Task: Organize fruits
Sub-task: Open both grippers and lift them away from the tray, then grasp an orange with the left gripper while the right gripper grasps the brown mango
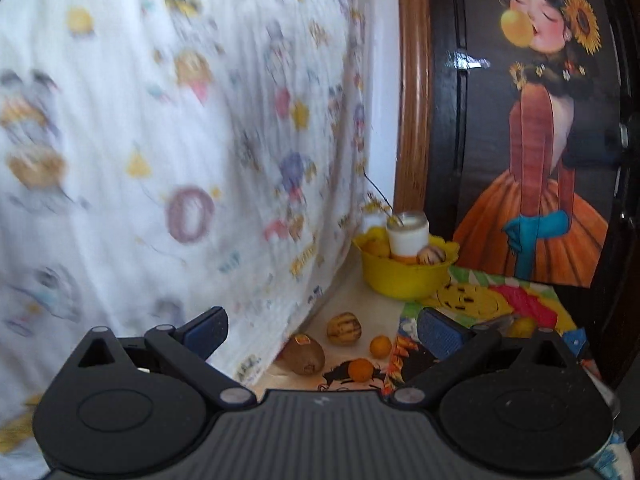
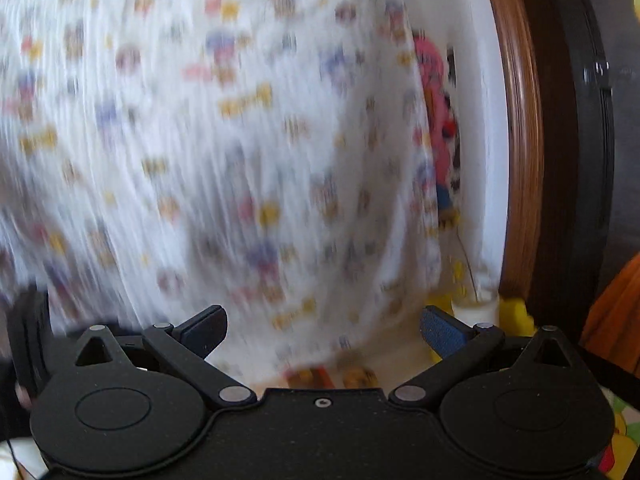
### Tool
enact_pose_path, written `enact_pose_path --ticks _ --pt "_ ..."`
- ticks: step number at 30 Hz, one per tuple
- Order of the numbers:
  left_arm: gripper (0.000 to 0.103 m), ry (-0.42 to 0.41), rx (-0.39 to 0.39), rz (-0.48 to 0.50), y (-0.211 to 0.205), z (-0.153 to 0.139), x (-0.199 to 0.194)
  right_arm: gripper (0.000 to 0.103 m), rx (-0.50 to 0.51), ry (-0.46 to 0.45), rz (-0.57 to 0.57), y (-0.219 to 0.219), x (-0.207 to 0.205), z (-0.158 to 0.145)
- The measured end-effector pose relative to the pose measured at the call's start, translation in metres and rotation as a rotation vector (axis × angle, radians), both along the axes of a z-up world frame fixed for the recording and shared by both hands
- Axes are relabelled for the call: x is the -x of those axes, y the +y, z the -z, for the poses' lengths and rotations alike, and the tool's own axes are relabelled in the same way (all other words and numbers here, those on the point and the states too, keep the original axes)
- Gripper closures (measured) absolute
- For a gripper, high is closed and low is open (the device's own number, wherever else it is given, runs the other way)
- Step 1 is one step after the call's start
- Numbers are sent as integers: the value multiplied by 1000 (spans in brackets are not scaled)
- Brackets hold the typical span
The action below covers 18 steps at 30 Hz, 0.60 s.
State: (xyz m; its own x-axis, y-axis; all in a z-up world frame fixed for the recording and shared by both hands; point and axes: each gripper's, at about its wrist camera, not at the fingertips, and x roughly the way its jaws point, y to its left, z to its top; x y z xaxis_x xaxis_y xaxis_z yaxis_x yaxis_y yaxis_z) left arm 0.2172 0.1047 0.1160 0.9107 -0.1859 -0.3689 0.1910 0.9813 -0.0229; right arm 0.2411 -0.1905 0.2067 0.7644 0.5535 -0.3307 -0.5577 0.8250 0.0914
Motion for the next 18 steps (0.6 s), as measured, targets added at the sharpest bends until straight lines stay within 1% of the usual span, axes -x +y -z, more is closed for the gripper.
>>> enact_pose_path --ticks 3,5,9,11,13,18 --pt "0 10 -17 40 -5 17 -16 0 40 -3 -12 1 3 36" --pt "0 16 -19 72 -8 27 -24 0 81 -17 -20 3 5 54" --pt "0 26 -22 119 -14 45 -45 0 114 -50 -38 6 8 77" --pt "0 30 -24 136 -17 51 -53 0 116 -27 -49 5 6 89" --pt "0 44 -35 146 -20 60 -62 0 140 8 -69 3 3 102" --pt "0 88 -51 165 -29 76 -84 1 271 66 -81 1 4 144"
